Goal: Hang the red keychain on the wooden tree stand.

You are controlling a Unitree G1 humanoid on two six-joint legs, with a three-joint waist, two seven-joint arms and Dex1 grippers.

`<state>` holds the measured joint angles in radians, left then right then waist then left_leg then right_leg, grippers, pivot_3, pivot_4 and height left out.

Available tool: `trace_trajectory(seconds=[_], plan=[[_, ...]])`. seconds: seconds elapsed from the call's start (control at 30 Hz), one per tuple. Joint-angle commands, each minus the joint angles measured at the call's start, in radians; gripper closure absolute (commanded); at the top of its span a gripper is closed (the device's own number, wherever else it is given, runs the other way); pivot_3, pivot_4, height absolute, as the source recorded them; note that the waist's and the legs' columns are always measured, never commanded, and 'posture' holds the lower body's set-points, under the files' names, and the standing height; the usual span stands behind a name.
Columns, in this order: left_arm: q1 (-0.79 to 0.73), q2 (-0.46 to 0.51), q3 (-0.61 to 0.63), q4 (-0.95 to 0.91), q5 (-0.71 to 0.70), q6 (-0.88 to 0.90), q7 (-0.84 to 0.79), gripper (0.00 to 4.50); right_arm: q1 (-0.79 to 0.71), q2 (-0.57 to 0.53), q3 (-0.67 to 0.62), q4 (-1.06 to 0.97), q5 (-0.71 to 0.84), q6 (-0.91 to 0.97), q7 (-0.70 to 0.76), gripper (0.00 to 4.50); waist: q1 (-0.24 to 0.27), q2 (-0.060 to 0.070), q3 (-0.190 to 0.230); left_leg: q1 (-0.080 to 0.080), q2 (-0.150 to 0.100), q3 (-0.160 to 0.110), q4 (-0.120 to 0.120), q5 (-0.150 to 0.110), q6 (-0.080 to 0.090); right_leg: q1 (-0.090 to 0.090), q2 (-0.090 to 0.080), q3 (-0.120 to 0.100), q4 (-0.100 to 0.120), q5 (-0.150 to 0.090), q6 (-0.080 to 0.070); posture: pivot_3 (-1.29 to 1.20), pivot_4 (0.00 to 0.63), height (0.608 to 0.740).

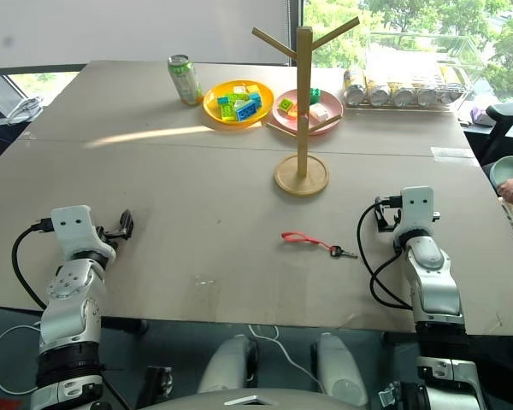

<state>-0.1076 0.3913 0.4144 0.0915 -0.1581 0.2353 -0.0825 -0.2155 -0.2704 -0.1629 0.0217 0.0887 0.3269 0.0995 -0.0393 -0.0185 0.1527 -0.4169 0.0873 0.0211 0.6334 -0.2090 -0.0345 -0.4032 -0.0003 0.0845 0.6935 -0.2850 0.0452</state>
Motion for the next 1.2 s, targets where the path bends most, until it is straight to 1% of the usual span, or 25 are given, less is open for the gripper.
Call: trace_trajectory(seconds=[0.03,0.1,0.13,0.2,0.23,0.33,0.37,0.4,0.47,0.6,0.73,0.83,1.0,1.2], plan=[[-0.002,0.069,-0.039,-0.030,-0.043,0.063,-0.136,0.10,-0.020,-0.105,0.012,-0.082,0.017,0.034,0.123,0.00,0.000,0.000,0.000,0.000,0.000,0.000,0.000,0.000,0.000,0.000,0.000,0.000,0.000,0.000,0.000,0.00,0.150,0.733],[-0.033,0.189,-0.081,-0.102,-0.134,0.124,-0.367,0.10,-0.066,-0.260,0.058,-0.155,0.075,0.097,0.354,0.00,0.002,0.000,0.009,-0.001,0.000,0.000,0.000,0.000,0.000,-0.001,0.000,0.000,0.000,0.000,0.000,0.00,0.150,0.733],[-0.040,0.236,-0.097,-0.126,-0.165,0.142,-0.446,0.10,-0.082,-0.315,0.075,-0.177,0.106,0.122,0.431,0.00,0.002,0.001,0.013,-0.002,0.000,0.000,0.000,0.000,0.000,-0.002,0.000,0.000,0.000,0.000,0.000,0.00,0.150,0.733],[-0.058,0.309,-0.120,-0.151,-0.203,0.163,-0.552,0.10,-0.115,-0.391,0.097,-0.198,0.168,0.175,0.545,0.00,-0.001,0.000,0.013,-0.007,0.000,0.001,0.000,0.000,0.000,-0.006,0.000,0.000,-0.002,-0.001,-0.002,0.00,0.150,0.733],[-0.071,0.343,-0.128,-0.161,-0.222,0.175,-0.605,0.10,-0.136,-0.424,0.108,-0.210,0.197,0.202,0.602,0.00,-0.002,-0.001,0.014,-0.007,0.000,0.001,0.000,0.000,0.000,-0.006,0.000,0.000,-0.002,0.000,0.000,0.00,0.150,0.733],[-0.124,0.407,-0.142,-0.174,-0.262,0.205,-0.707,0.10,-0.190,-0.487,0.137,-0.234,0.255,0.258,0.725,0.00,-0.005,-0.002,0.015,-0.011,0.001,0.000,-0.004,0.000,0.000,-0.009,0.002,-0.001,-0.005,0.001,-0.002,0.00,0.150,0.733],[-0.138,0.433,-0.152,-0.204,-0.292,0.232,-0.756,0.10,-0.202,-0.508,0.152,-0.255,0.279,0.279,0.771,0.00,-0.005,-0.002,0.016,-0.014,0.001,-0.001,-0.004,0.000,0.000,-0.011,0.001,-0.001,-0.009,0.002,-0.004,0.00,0.150,0.733],[-0.150,0.465,-0.166,-0.246,-0.325,0.262,-0.815,0.10,-0.211,-0.529,0.172,-0.282,0.301,0.299,0.818,0.00,-0.003,-0.003,0.020,-0.015,0.001,-0.001,-0.004,0.000,0.000,-0.011,0.001,-0.001,-0.009,0.002,-0.004,0.00,0.150,0.733],[-0.168,0.510,-0.190,-0.309,-0.375,0.307,-0.896,0.10,-0.223,-0.549,0.200,-0.319,0.328,0.325,0.873,0.00,-0.001,-0.004,0.023,-0.018,0.001,-0.001,-0.004,0.000,0.000,-0.012,0.001,-0.002,-0.013,0.002,-0.003,0.00,0.150,0.733],[-0.187,0.564,-0.221,-0.394,-0.432,0.354,-0.988,0.10,-0.231,-0.543,0.238,-0.369,0.347,0.355,0.897,0.00,0.002,-0.005,0.023,-0.019,0.001,-0.001,-0.004,-0.001,0.001,-0.012,0.000,-0.003,-0.015,0.002,-0.003,0.00,0.150,0.733],[-0.177,0.614,-0.237,-0.489,-0.489,0.372,-1.094,0.10,-0.191,-0.549,0.268,-0.425,0.352,0.364,0.907,0.00,0.001,-0.005,0.023,-0.018,0.001,-0.001,-0.004,-0.001,0.001,-0.011,0.000,-0.004,-0.014,0.002,-0.003,0.00,0.150,0.733],[-0.170,0.635,-0.244,-0.536,-0.511,0.375,-1.134,0.10,-0.162,-0.558,0.281,-0.436,0.334,0.342,0.913,0.00,0.001,-0.005,0.023,-0.018,0.001,-0.001,-0.003,-0.001,0.001,-0.011,0.000,-0.004,-0.014,0.002,-0.003,0.00,0.150,0.733],[-0.180,0.633,-0.269,-0.581,-0.519,0.358,-1.156,0.10,-0.143,-0.537,0.319,-0.402,0.269,0.277,0.888,0.00,0.001,-0.005,0.023,-0.017,0.001,-0.001,-0.001,-0.001,0.001,-0.010,0.000,-0.004,-0.013,0.001,-0.001,0.00,0.150,0.733],[-0.152,0.636,-0.307,-0.618,-0.470,0.273,-1.194,0.10,-0.117,-0.505,0.369,-0.395,0.212,0.219,0.872,0.00,0.002,-0.005,0.023,-0.017,0.001,-0.001,0.000,-0.001,0.001,-0.010,0.000,-0.004,-0.012,0.001,-0.001,0.00,0.150,0.733]])
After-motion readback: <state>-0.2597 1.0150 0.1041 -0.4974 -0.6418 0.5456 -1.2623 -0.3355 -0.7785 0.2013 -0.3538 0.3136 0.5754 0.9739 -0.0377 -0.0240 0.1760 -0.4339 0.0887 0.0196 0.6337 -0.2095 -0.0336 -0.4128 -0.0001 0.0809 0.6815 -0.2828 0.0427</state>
